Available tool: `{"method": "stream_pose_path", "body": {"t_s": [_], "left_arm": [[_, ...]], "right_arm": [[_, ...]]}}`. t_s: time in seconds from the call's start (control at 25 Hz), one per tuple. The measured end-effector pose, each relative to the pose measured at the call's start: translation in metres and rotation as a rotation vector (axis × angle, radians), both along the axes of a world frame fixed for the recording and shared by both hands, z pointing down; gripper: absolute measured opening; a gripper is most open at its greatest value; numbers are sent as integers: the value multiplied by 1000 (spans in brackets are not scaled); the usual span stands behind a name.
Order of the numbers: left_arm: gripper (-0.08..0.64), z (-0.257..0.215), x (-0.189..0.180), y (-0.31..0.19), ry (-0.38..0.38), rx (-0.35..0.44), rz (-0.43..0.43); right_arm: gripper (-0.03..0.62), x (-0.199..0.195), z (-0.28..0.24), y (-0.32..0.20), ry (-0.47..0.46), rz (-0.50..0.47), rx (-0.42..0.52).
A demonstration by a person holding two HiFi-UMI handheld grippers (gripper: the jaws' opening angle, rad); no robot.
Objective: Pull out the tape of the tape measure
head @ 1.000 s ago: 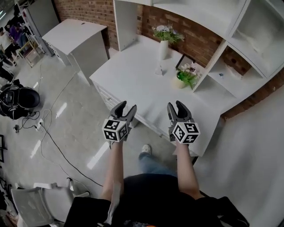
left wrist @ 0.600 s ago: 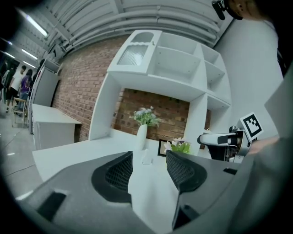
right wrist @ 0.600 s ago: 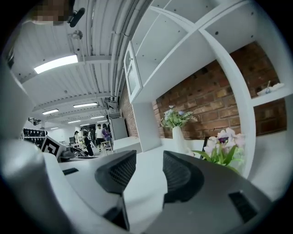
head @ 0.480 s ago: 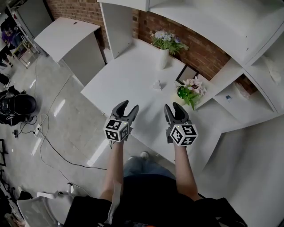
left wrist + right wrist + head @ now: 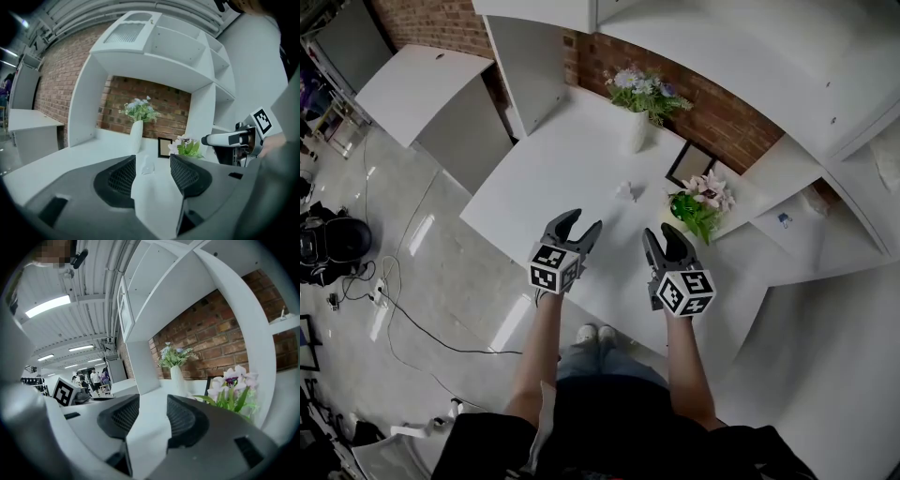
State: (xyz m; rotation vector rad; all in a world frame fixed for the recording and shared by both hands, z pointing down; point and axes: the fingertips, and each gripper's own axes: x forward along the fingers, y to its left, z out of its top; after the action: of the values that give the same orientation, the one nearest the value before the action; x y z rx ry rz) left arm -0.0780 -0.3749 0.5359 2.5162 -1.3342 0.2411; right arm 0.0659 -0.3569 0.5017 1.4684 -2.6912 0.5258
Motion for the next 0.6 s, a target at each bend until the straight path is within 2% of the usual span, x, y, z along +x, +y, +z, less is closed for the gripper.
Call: {"method": "stream_pose_path", "body": {"t_s": [0.36,0.6], "left_arm": [[202,42,44,-85,-119,-19,271],[202,71,74,-124,-118,22,458]], "right_arm": [[163,-3,36,-15,-34,-1,-79],[163,-10,72,-5,-69,-26,-142]]}}
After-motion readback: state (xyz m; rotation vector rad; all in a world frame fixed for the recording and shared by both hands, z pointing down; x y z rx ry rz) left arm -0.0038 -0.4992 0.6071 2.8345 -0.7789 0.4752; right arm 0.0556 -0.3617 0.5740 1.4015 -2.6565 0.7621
